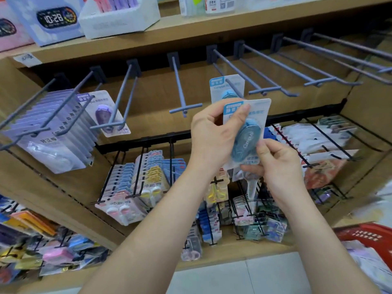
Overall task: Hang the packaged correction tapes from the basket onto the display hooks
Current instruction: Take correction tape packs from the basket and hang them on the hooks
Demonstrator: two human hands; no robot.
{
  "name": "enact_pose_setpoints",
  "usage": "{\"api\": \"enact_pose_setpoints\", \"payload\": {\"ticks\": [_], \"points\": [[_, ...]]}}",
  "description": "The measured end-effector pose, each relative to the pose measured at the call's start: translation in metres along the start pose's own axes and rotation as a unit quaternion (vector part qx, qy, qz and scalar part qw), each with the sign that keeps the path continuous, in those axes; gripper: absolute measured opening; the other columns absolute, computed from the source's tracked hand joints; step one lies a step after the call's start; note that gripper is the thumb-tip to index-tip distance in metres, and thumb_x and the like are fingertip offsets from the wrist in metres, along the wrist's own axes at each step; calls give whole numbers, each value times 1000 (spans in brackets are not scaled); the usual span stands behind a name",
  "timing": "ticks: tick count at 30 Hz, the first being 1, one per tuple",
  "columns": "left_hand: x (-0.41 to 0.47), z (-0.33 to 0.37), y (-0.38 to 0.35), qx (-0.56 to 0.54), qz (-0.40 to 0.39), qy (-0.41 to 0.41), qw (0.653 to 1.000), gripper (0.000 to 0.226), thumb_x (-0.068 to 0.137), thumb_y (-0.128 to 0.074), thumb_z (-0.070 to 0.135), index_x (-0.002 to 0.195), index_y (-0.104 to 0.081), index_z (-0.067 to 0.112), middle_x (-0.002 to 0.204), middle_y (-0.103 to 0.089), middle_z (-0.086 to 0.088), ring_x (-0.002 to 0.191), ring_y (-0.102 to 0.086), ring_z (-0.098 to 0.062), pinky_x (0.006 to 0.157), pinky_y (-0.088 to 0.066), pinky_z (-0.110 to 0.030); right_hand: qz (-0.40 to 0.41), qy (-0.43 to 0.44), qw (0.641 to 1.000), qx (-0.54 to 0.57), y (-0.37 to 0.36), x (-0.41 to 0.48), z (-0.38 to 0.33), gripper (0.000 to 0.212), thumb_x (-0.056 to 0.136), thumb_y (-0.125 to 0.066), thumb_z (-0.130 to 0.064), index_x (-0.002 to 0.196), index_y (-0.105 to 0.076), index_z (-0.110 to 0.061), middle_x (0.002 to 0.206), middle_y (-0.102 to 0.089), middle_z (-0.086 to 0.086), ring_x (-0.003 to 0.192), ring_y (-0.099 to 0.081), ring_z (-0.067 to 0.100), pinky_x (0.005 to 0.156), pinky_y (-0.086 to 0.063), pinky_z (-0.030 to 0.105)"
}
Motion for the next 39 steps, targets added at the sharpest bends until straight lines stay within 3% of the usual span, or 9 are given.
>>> {"api": "enact_pose_setpoints", "payload": {"ticks": [3,7,10,13,20,24,31,36,39], "points": [[1,3,-1,8,-4,-7,1000,8,91,-68,10,86,-71,16,82,-72,0,77,-69,-10,65,-57,-26,-6,10,999,-43,-1,-2,3,27,101,-47,-29,85,-68,-20,77,-73,9,56,-70,17,47,-54,21],[0,4,0,22,0,-14,1000,7,91,-69,10,87,-71,15,82,-72,-1,79,-70,-11,66,-58,-27,16,56,991,-117,2,-4,2,39,90,-43,-51,77,-61,-19,47,-57,15,36,-52,16,41,-43,27],[2,5,-1,45,5,-32,998,3,91,-70,13,91,-72,11,88,-75,-6,87,-72,-19,72,-61,-37,44,82,988,-120,6,-5,1,47,91,-43,-51,77,-59,-9,49,-53,21,35,-49,13,43,-42,31],[6,4,-3,63,4,-29,998,16,91,-70,17,98,-73,3,91,-76,-9,88,-73,-22,75,-61,-43,56,93,988,-106,8,-5,2,49,93,-44,-48,82,-61,-4,51,-55,21,38,-53,14,45,-44,35],[5,-9,-4,-27,-16,37,999,9,93,-66,11,88,-72,13,85,-75,-3,79,-71,-14,69,-59,-29,-19,64,994,-86,8,1,9,24,102,-50,-22,85,-65,-15,53,-60,13,45,-59,25,47,-50,33],[7,-10,-9,-63,-33,64,995,8,92,-66,9,87,-72,11,84,-74,-4,79,-70,-16,70,-56,-31,-23,57,994,-86,8,0,9,24,102,-49,-23,84,-64,-17,49,-59,8,43,-58,24,47,-48,35],[11,-5,-5,-19,-34,31,999,6,86,-73,6,90,-70,5,77,-72,1,75,-69,-11,63,-55,-23,-15,56,994,-89,11,0,12,26,101,-50,-25,83,-64,-13,50,-60,12,45,-57,32,45,-47,32],[15,-9,-2,-19,-56,44,997,13,82,-76,6,94,-72,7,84,-75,1,82,-71,-13,69,-57,-26,-29,44,996,-72,13,-1,11,21,100,-52,-22,88,-67,-13,53,-61,13,43,-57,21,44,-47,29],[17,-13,-1,-22,-56,57,997,15,82,-76,8,97,-72,7,89,-75,-4,88,-72,-20,73,-58,-32,-28,46,995,-79,15,-1,10,21,100,-52,-22,88,-67,-14,55,-62,16,45,-59,23,47,-49,34]]}}
Point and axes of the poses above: each hand's wrist, its own x-axis towards the middle knuckle, its own y-axis out of the back of the hand, z = x × y, the point moved 8 cm from there along x, towards the middle knuckle
